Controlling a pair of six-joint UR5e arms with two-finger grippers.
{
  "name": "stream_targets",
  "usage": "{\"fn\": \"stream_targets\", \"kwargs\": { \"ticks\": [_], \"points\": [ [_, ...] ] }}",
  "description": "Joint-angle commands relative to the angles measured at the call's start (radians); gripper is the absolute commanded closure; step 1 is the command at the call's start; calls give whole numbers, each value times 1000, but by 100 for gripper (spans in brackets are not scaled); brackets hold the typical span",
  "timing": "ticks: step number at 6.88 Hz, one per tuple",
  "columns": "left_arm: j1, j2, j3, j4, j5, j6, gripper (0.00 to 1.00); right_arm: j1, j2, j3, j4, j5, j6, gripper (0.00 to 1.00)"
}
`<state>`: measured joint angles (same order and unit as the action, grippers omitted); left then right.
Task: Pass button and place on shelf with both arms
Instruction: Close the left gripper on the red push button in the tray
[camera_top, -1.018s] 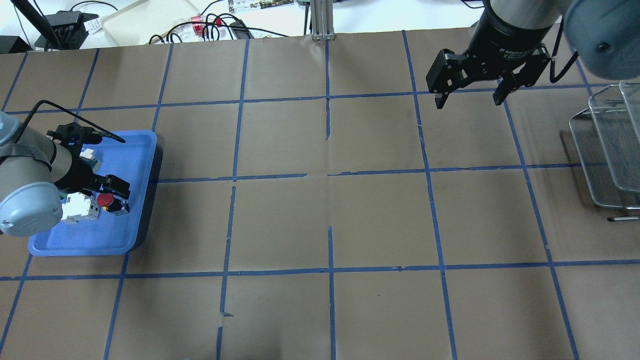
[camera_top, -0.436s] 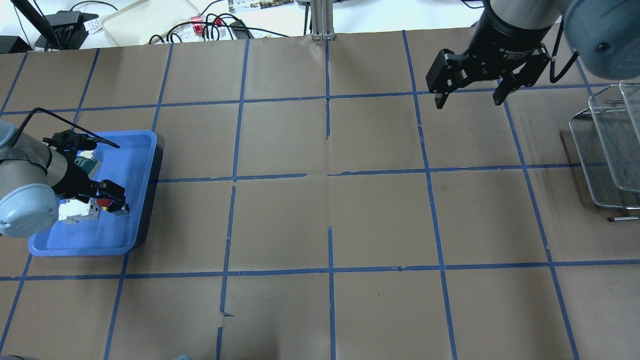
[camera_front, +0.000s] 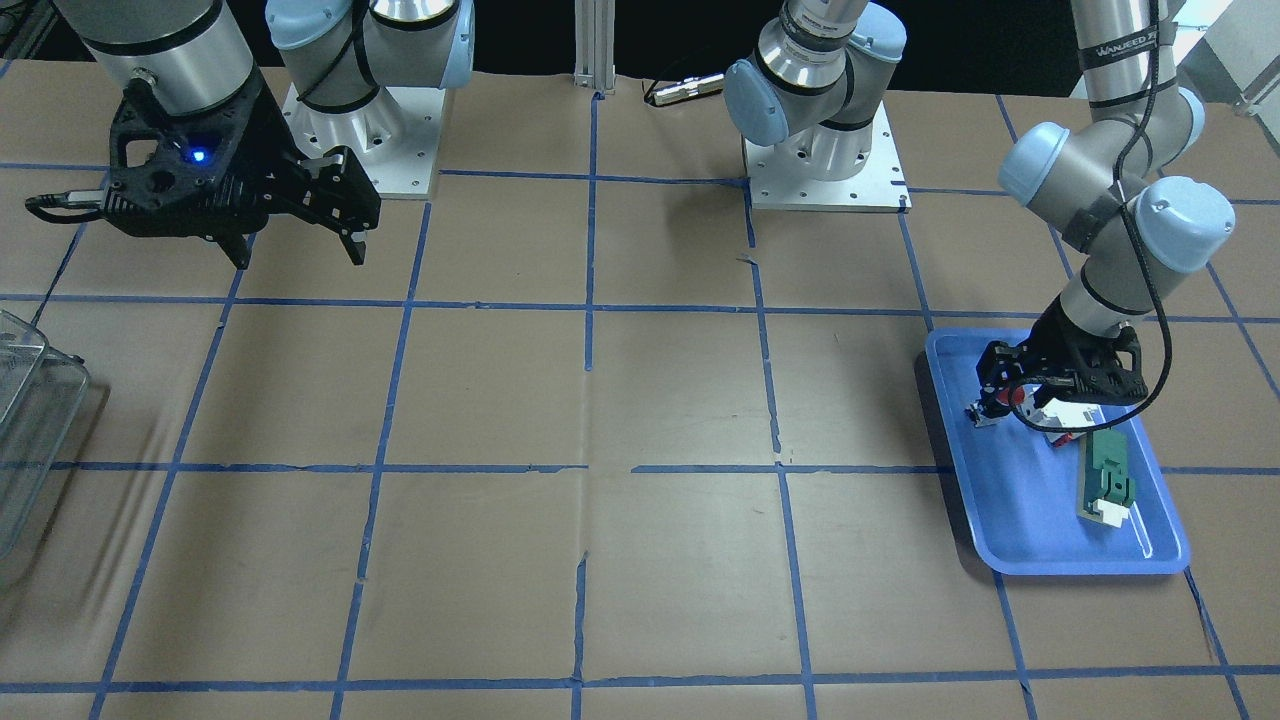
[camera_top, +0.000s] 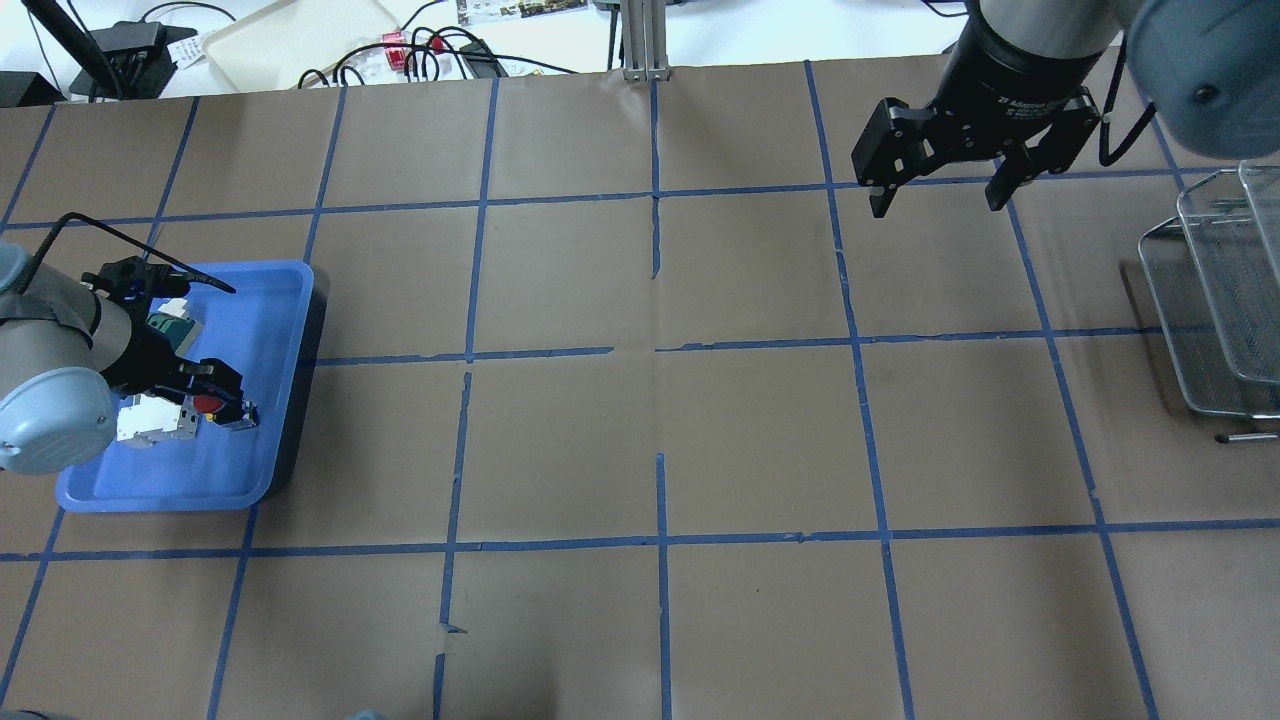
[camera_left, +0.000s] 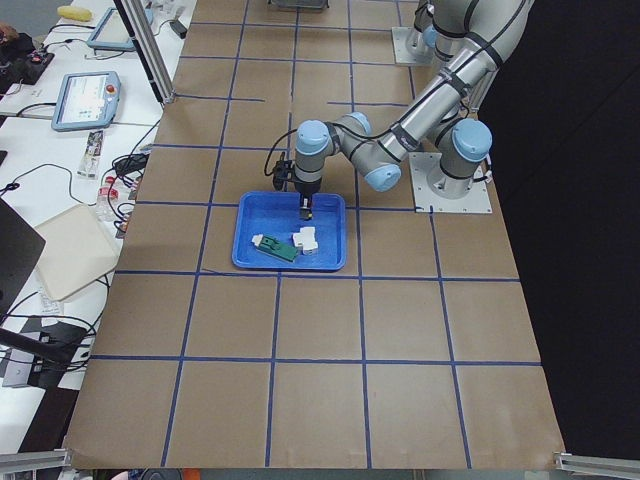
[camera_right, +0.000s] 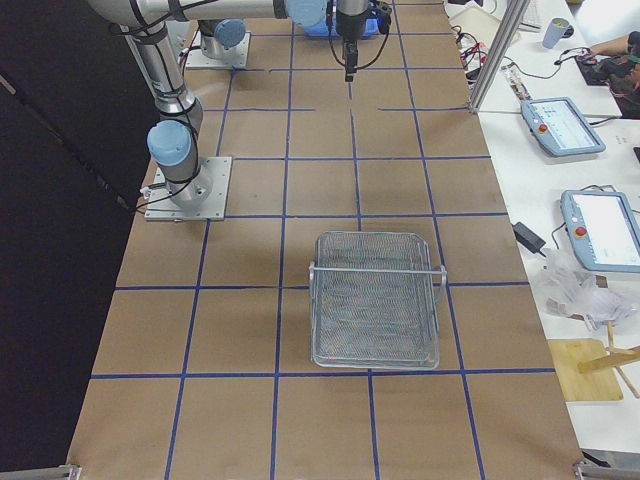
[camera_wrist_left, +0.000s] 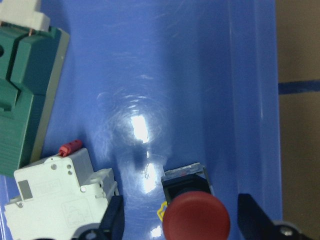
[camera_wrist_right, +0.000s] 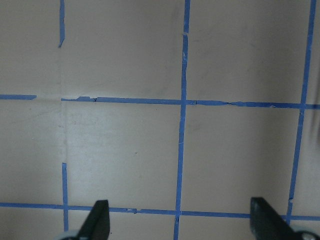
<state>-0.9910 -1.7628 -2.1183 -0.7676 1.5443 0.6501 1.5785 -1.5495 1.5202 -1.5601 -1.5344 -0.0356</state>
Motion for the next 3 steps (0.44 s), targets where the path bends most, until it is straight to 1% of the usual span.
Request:
{"fn": "stream_targets", "kwargs": {
  "ticks": [1,2,3],
  "points": [
    [0,5,0,1,2,2,56,0,0,0,0,-1,-1,0],
    [-4,20,0,-2,5,2,61,0,0,0,0,-1,-1,0],
    [-14,34,6,-10,0,6,64,0,0,0,0,-1,-1,0]
  ]
}}
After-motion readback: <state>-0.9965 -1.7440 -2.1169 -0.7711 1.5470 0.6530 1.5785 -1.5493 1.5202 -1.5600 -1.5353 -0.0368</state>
